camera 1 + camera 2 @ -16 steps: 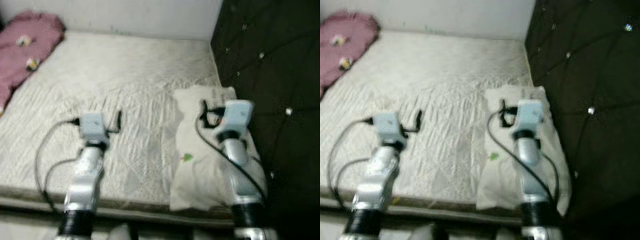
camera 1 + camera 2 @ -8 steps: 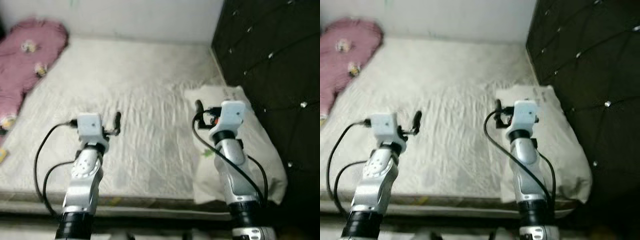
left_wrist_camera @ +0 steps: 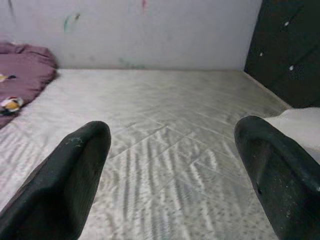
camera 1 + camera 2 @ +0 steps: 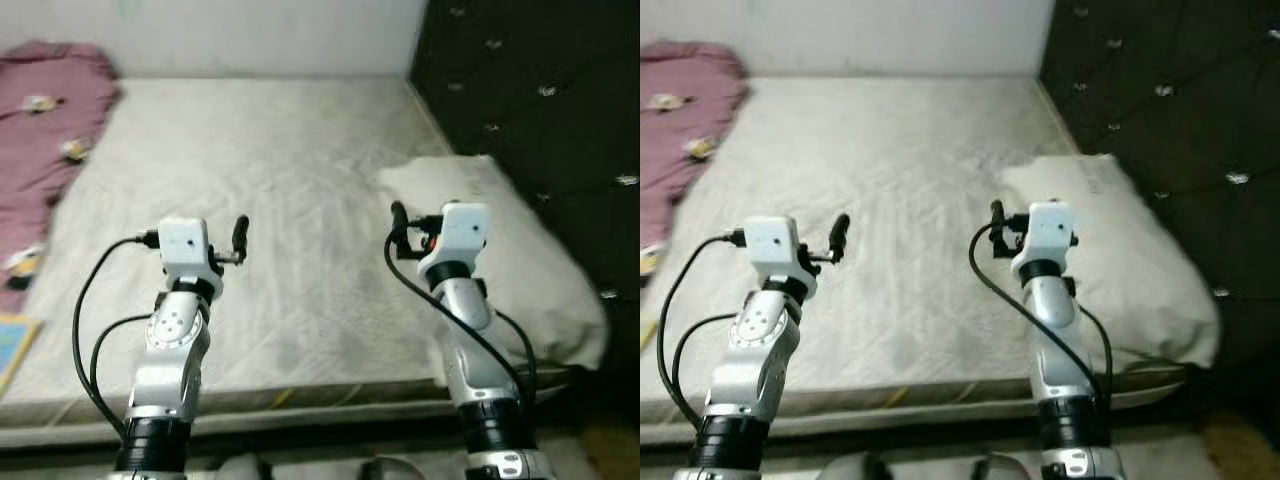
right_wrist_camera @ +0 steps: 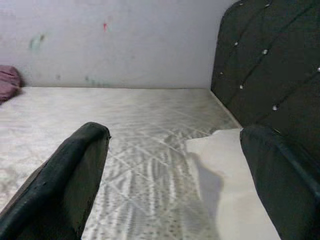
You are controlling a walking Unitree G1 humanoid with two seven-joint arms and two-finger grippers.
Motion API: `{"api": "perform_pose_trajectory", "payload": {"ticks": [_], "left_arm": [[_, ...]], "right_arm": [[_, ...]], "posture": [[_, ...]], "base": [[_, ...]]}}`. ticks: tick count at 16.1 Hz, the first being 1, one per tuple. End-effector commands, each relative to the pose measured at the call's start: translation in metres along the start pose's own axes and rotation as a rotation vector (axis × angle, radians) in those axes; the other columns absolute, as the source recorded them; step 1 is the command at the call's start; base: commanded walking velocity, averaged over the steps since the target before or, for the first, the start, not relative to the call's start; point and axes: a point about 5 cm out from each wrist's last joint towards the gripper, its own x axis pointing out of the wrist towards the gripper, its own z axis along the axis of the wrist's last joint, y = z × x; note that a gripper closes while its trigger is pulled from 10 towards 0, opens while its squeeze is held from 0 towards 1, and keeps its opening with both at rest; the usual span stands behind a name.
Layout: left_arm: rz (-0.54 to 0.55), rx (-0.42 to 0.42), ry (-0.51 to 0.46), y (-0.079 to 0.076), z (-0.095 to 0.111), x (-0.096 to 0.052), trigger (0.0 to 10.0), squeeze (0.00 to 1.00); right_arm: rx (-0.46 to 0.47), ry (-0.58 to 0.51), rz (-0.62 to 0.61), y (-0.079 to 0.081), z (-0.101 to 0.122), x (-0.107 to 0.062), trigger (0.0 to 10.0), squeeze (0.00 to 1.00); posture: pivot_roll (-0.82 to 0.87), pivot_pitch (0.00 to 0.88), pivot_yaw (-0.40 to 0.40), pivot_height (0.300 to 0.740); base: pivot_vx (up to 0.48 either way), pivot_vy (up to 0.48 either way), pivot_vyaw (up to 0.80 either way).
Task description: Clean up the room
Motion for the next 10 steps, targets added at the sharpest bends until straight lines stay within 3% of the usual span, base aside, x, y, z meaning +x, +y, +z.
{"api": "perform_pose_trajectory", "payload": {"ticks": [1, 10], "left_arm": [[-0.02, -0.017, 0.005, -0.0067, 0.0003, 0.0002, 10.0, 0.0], [-0.026, -0.028, 0.003, -0.0088, 0.0014, 0.0005, 10.0, 0.0]], "right_arm": [[-0.012, -0.001, -0.022, -0.0098, -0.0003, -0.0005, 10.0, 0.0], [-0.014, -0.009, 0.004, -0.0048, 0.0, 0.0007, 10.0, 0.0]], "posture": [[-0.02, 0.0, -0.001, 0.74], [-0.02, 0.0, -0.003, 0.74]], "base": [[0.0, 0.461, 0.0], [0.0, 0.457, 0.0]]}}
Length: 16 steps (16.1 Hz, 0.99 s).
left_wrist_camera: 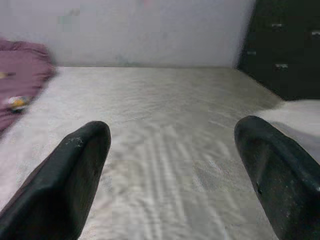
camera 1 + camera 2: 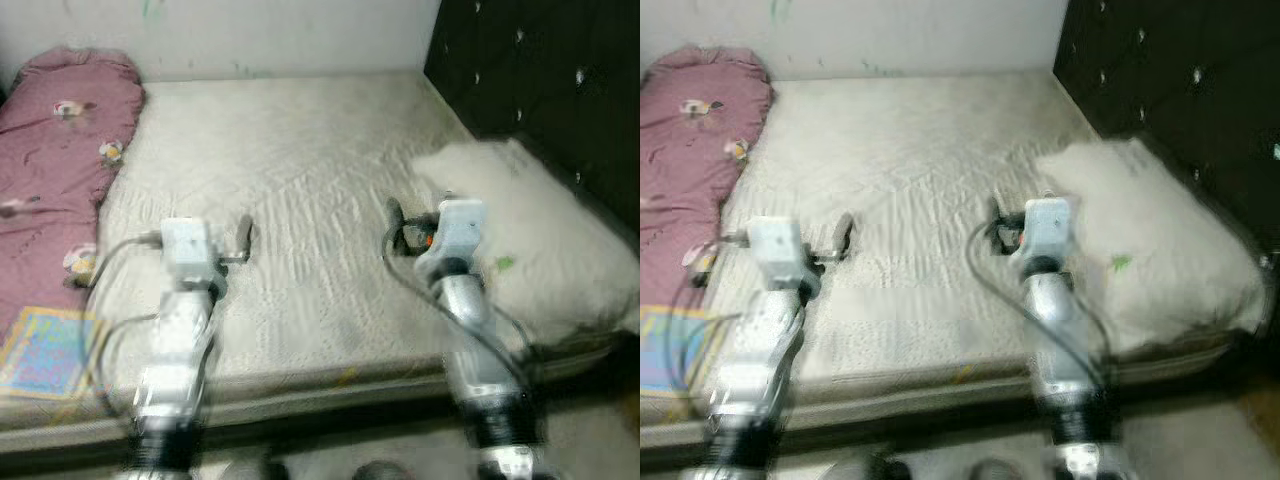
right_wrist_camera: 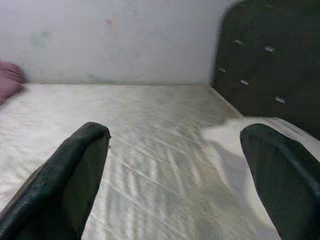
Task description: Clean up the room
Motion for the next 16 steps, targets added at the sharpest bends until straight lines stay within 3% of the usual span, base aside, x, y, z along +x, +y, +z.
{"api": "perform_pose_trajectory", "payload": {"ticks": [1, 16], "left_arm": [[0.018, 0.007, -0.007, 0.0071, 0.0038, 0.0002, 10.0, 0.0], [0.02, 0.016, -0.006, 0.0089, 0.0041, -0.0003, 10.0, 0.0]], "right_arm": [[0.006, -0.026, 0.009, 0.0052, 0.0065, 0.0025, 10.0, 0.0], [-0.008, -0.007, -0.001, 0.0039, 0.0032, 0.0042, 10.0, 0.0]], "posture": [[-0.02, 0.0, -0.004, 0.74], [-0.02, 0.0, 0.001, 0.74]], "base": [[0.0, 0.454, 0.0], [0.0, 0.44, 0.0]]}}
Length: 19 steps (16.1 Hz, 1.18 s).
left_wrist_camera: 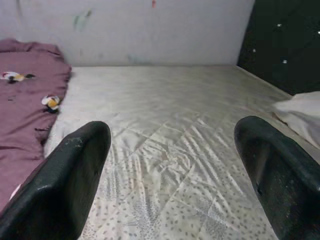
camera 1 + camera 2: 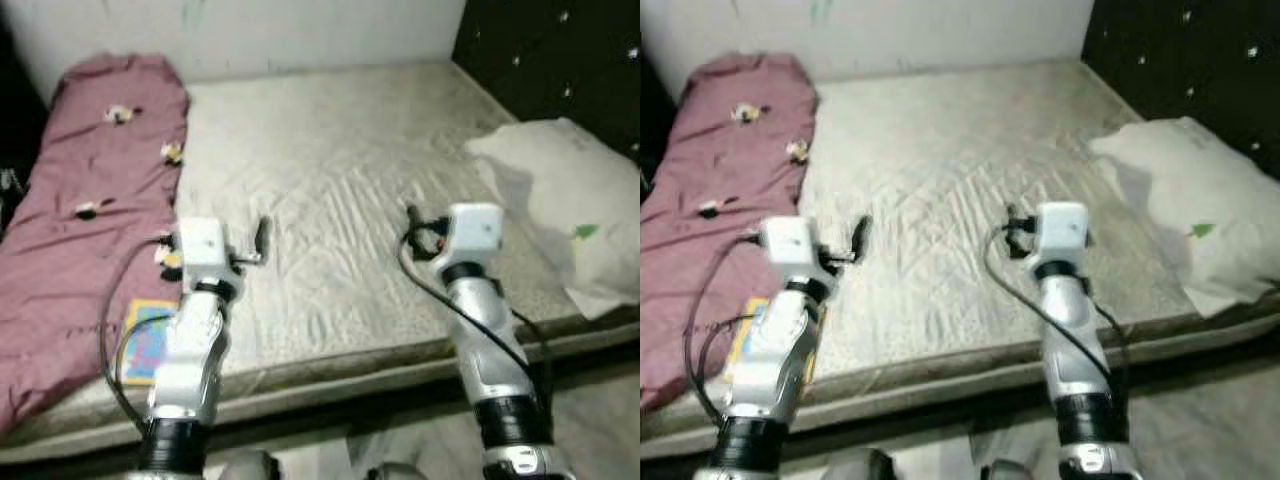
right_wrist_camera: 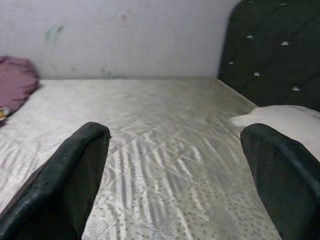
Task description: Clean up the room
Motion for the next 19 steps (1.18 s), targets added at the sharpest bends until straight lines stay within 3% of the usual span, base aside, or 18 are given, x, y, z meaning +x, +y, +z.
{"api": "perform_pose_trajectory", "payload": {"ticks": [1, 19], "left_arm": [[0.026, 0.032, -0.001, 0.011, 0.0023, -0.002, 10.0, 0.0], [0.061, 0.065, 0.008, 0.0139, 0.0015, -0.0025, 10.0, 0.0]], "right_arm": [[0.01, -0.017, 0.022, 0.007, 0.005, 0.0021, 10.0, 0.0], [0.03, 0.006, 0.004, 0.0044, 0.0018, 0.0026, 10.0, 0.0]], "posture": [[-0.02, 0.0, 0.001, 0.74], [-0.02, 0.0, 0.005, 0.74]], "base": [[0.0, 0.439, 0.0], [0.0, 0.447, 0.0]]}}
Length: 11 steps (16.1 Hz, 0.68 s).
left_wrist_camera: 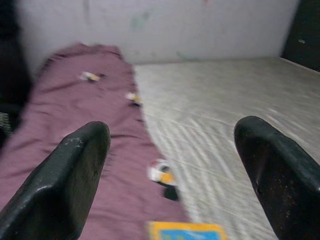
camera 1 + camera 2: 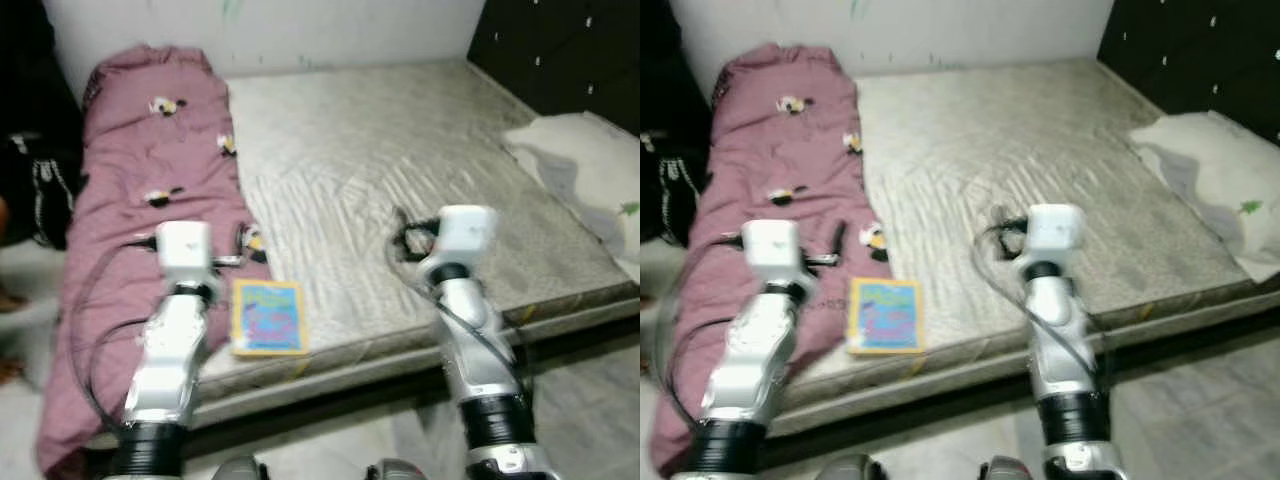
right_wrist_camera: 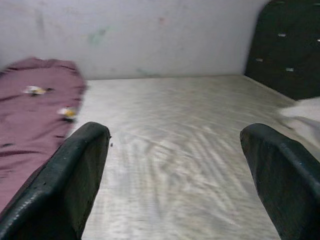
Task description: Clean up the room
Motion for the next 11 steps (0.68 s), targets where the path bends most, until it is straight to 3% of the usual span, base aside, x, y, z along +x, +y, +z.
{"api": "perform_pose_trajectory", "payload": {"ticks": [1, 5, 11], "left_arm": [[-0.024, -0.01, -0.002, -0.0094, 0.0018, 0.0008, 10.0, 0.0], [-0.011, 0.001, 0.009, -0.0093, 0.0009, 0.0022, 10.0, 0.0], [-0.008, -0.005, -0.021, -0.0094, 0.0038, 0.0014, 10.0, 0.0]], "right_arm": [[-0.011, -0.008, -0.032, -0.0114, 0.0034, 0.001, 10.0, 0.0], [-0.013, -0.004, -0.034, -0.0122, 0.0029, 0.0017, 10.0, 0.0], [-0.019, 0.0, -0.029, -0.0121, 0.0022, 0.0018, 10.0, 0.0]], "posture": [[-0.02, 0.0, 0.005, 0.74], [-0.02, 0.0, 0.001, 0.74], [-0.02, 0.0, 0.001, 0.74]], "base": [[0.0, 0.454, 0.0], [0.0, 0.422, 0.0], [0.0, 0.0, 0.0]]}}
